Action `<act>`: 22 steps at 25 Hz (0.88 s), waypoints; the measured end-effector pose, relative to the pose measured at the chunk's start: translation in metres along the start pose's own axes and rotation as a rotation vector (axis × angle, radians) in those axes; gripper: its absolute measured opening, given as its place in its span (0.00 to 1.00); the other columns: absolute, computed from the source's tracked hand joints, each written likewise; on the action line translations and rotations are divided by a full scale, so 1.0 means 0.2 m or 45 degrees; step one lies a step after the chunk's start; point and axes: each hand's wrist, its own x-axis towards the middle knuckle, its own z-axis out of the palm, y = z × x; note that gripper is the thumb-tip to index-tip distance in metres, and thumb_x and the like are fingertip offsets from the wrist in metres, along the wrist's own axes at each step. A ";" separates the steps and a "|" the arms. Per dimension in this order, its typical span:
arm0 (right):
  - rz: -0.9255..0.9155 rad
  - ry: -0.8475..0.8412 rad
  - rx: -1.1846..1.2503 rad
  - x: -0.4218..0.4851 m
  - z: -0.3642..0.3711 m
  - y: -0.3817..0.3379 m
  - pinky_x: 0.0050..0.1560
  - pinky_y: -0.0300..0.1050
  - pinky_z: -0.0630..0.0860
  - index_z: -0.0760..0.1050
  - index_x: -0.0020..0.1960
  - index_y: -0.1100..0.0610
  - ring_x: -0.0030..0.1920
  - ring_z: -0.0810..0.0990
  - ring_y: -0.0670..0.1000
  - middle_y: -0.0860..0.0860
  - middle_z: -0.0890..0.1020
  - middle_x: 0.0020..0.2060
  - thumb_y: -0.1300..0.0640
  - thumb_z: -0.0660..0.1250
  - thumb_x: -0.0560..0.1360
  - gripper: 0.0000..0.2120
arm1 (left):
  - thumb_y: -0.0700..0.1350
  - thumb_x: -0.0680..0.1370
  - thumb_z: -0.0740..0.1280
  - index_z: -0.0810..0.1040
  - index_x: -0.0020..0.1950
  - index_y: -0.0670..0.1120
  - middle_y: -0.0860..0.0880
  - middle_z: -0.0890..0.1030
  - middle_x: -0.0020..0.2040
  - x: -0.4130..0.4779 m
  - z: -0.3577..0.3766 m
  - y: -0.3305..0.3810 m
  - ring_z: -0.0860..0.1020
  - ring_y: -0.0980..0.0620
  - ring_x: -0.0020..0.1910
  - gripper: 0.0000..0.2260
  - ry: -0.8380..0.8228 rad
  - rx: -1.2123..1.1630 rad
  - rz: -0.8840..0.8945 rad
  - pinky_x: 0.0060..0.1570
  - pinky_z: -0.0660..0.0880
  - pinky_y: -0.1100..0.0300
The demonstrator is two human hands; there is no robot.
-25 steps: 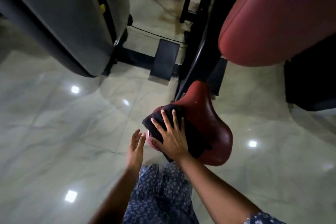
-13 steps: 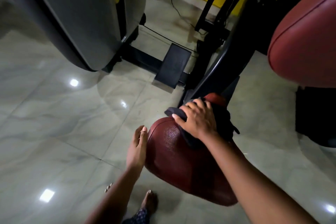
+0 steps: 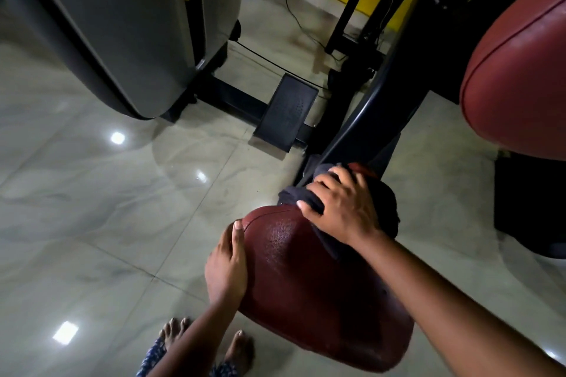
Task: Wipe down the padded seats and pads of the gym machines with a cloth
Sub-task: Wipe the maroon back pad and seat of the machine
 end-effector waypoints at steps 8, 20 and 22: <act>-0.038 0.131 0.144 -0.02 0.02 -0.05 0.50 0.51 0.69 0.80 0.46 0.50 0.51 0.76 0.55 0.47 0.82 0.45 0.36 0.55 0.72 0.22 | 0.64 0.78 0.50 0.72 0.65 0.52 0.50 0.77 0.62 0.12 0.02 0.17 0.73 0.49 0.63 0.25 -0.199 0.235 0.396 0.58 0.65 0.60; 0.966 0.123 0.596 -0.08 0.05 0.19 0.52 0.52 0.75 0.69 0.68 0.54 0.56 0.77 0.61 0.56 0.75 0.63 0.37 0.55 0.74 0.30 | 0.62 0.77 0.48 0.75 0.63 0.47 0.48 0.83 0.50 0.10 0.27 0.32 0.81 0.48 0.47 0.28 -0.182 0.979 0.943 0.48 0.76 0.54; 0.998 0.107 0.585 -0.30 0.04 0.11 0.51 0.50 0.77 0.67 0.70 0.57 0.54 0.79 0.59 0.56 0.77 0.62 0.41 0.56 0.76 0.28 | 0.62 0.77 0.49 0.75 0.63 0.46 0.48 0.83 0.50 0.09 0.27 0.32 0.81 0.47 0.47 0.27 -0.175 0.990 0.955 0.47 0.76 0.54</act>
